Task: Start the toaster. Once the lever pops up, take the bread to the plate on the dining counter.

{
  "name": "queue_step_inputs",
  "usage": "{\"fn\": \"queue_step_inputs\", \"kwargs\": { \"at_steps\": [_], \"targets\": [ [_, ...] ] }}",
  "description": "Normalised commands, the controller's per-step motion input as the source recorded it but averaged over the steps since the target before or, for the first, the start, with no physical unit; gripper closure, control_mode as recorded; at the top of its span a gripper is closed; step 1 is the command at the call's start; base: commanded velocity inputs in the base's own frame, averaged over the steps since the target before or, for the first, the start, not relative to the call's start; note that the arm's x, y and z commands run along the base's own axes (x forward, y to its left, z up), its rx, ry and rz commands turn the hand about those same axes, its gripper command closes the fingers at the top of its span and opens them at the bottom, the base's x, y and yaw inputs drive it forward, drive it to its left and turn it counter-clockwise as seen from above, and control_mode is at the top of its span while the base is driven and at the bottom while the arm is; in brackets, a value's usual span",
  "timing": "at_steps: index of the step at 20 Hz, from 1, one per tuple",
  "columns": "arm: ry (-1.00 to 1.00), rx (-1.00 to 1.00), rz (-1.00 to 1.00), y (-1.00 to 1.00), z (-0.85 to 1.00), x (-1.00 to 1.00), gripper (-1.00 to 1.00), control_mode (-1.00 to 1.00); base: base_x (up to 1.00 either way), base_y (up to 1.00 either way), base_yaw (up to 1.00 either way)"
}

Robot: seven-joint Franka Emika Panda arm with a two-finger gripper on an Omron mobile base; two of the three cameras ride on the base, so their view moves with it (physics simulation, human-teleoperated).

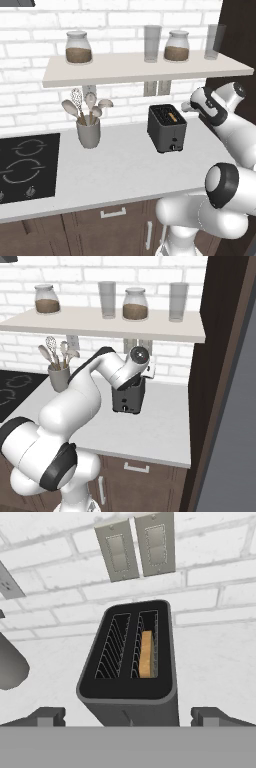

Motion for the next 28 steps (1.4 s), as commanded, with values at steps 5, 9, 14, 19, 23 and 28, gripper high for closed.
{"fn": "queue_step_inputs", "kwargs": {
  "at_steps": [5,9,14,19,23,28],
  "targets": [
    [0.00,0.00,0.00,0.00,0.00,0.00,-1.00,-1.00,0.00,0.00,0.00],
    [0.00,0.00,0.00,0.00,0.00,0.00,-1.00,-1.00,0.00,0.00,0.00],
    [0.00,0.00,0.00,0.00,0.00,0.00,-1.00,-1.00,0.00,0.00,0.00],
    [0.00,0.00,0.00,0.00,0.00,0.00,-1.00,-1.00,0.00,0.00,0.00],
    [0.00,0.00,0.00,0.00,0.00,0.00,-1.00,-1.00,0.00,0.00,0.00],
    [0.00,0.00,0.00,0.00,0.00,0.00,-1.00,-1.00,0.00,0.00,0.00]
  ]
}}
